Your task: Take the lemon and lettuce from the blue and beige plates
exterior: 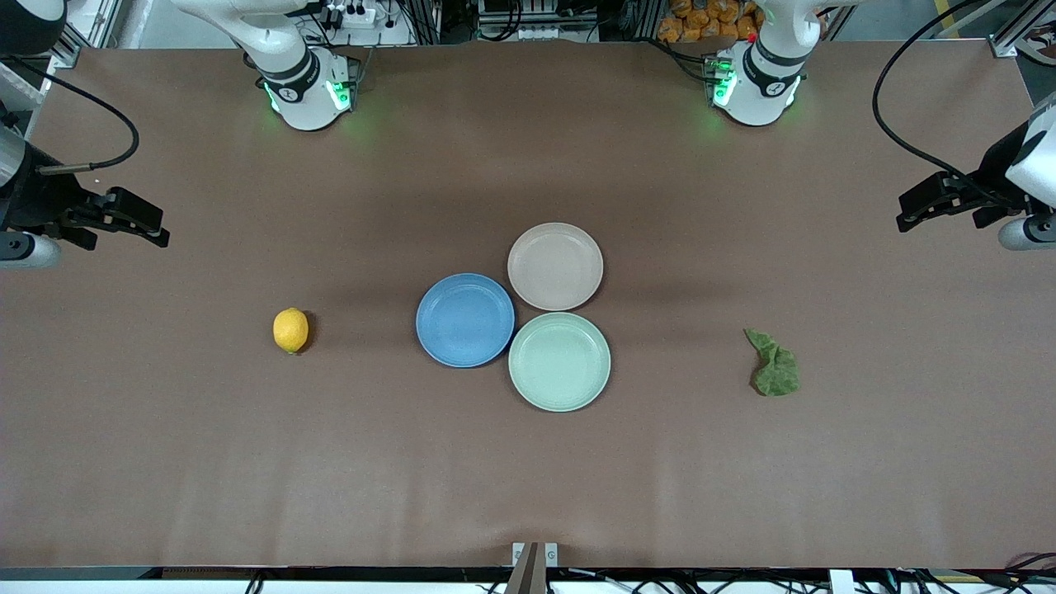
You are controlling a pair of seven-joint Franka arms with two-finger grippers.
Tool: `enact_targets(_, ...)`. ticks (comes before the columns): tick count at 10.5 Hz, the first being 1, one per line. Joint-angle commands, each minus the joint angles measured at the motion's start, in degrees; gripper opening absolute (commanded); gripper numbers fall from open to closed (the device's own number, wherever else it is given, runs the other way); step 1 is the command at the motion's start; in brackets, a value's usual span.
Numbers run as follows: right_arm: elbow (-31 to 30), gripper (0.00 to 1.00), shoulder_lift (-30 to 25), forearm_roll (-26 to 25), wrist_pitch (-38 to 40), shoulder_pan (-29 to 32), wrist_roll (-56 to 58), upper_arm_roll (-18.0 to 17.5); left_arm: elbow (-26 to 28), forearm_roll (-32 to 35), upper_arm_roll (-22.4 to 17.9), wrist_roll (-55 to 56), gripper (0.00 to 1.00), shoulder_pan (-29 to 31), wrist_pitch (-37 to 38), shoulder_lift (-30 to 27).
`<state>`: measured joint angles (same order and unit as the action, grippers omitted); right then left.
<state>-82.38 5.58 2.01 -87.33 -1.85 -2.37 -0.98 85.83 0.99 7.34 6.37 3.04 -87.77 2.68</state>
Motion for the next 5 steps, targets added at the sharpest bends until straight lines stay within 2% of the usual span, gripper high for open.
enact_targets(1,-1.0,1.00,-0.8,0.9,-0.2,-0.2,0.5,0.5,0.8,0.7,-0.5,-1.3,1.00,-0.1,-0.9,-1.0)
enact_targets(5,-1.0,1.00,-0.8,0.9,-0.3,-0.2,0.5,0.5,0.7,0.2,-0.4,-1.4,1.00,-0.1,-0.9,-1.0)
